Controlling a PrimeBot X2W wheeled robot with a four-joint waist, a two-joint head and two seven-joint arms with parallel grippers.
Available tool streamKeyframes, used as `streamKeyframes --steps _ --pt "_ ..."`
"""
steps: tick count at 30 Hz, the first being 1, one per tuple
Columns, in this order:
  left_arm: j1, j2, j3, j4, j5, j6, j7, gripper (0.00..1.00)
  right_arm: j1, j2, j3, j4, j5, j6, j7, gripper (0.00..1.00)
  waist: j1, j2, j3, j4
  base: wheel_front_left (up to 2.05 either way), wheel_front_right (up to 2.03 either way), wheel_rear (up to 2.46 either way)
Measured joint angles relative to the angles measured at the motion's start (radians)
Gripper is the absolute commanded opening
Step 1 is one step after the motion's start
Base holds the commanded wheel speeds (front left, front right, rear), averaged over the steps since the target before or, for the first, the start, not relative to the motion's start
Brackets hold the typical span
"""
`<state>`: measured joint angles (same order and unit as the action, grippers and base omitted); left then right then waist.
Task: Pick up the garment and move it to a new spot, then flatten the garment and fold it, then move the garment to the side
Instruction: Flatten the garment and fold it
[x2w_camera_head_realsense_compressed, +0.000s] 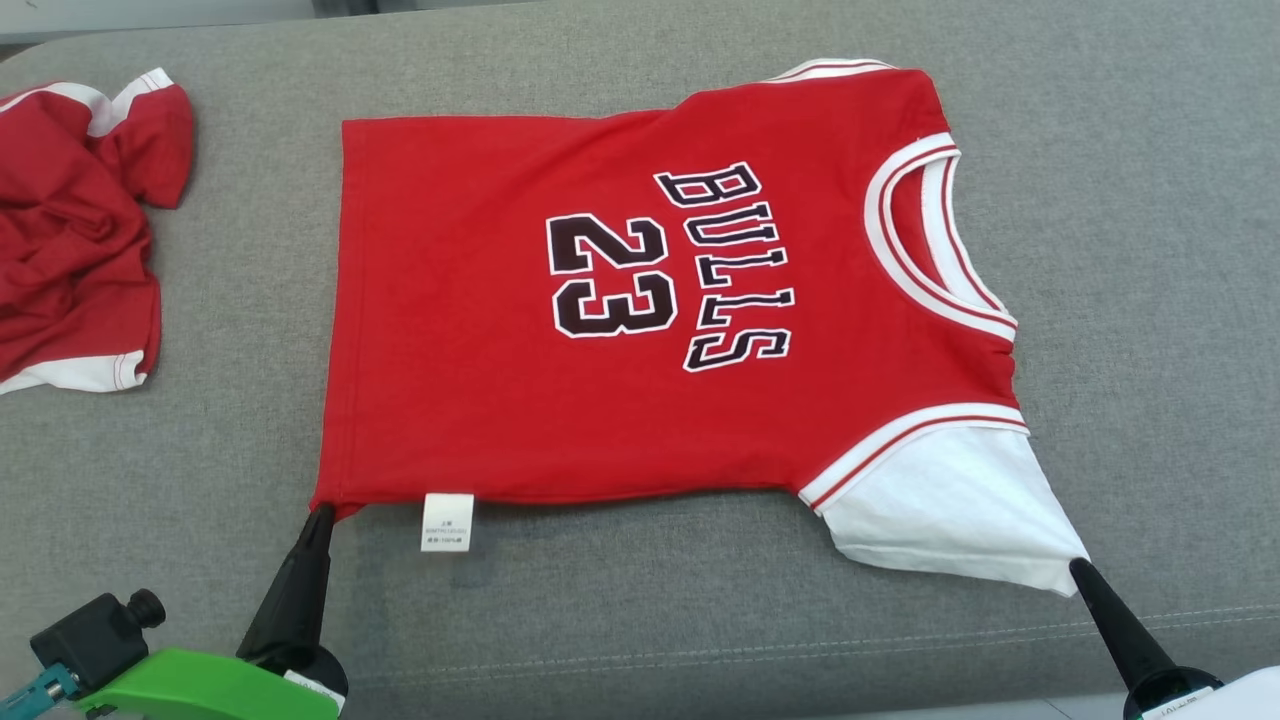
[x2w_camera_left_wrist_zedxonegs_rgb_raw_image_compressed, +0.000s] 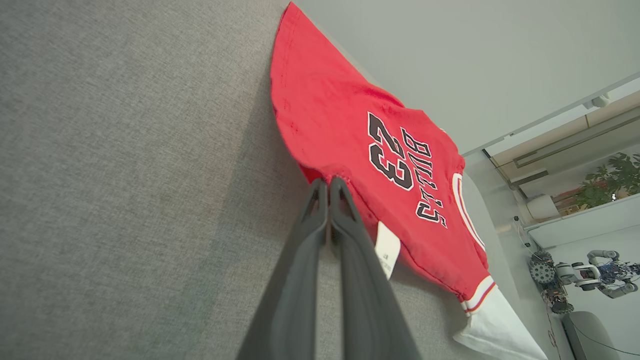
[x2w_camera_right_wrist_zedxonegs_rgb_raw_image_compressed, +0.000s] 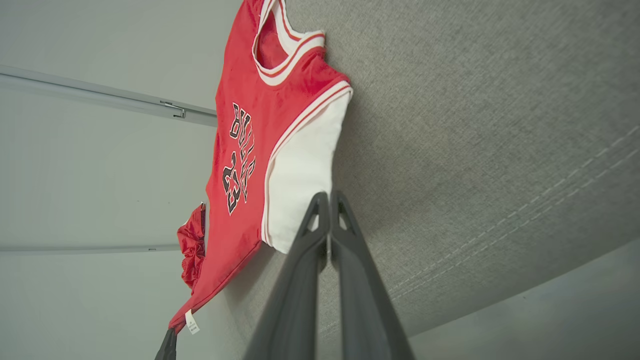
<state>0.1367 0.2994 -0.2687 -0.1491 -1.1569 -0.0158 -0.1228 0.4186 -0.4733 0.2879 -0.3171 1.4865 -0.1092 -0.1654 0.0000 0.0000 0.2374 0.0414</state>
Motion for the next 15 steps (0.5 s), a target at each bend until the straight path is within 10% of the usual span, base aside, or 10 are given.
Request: streamKeyframes --steps 15 --pt "0.053 0.006 -0.012 0.027 0.009 0.039 0.009 0.00 0.021 -0.009 0.019 0.045 0.000 0.000 0.012 0.00 0.0000 0.0000 -0.002 0.003 0.00 0.00 0.00"
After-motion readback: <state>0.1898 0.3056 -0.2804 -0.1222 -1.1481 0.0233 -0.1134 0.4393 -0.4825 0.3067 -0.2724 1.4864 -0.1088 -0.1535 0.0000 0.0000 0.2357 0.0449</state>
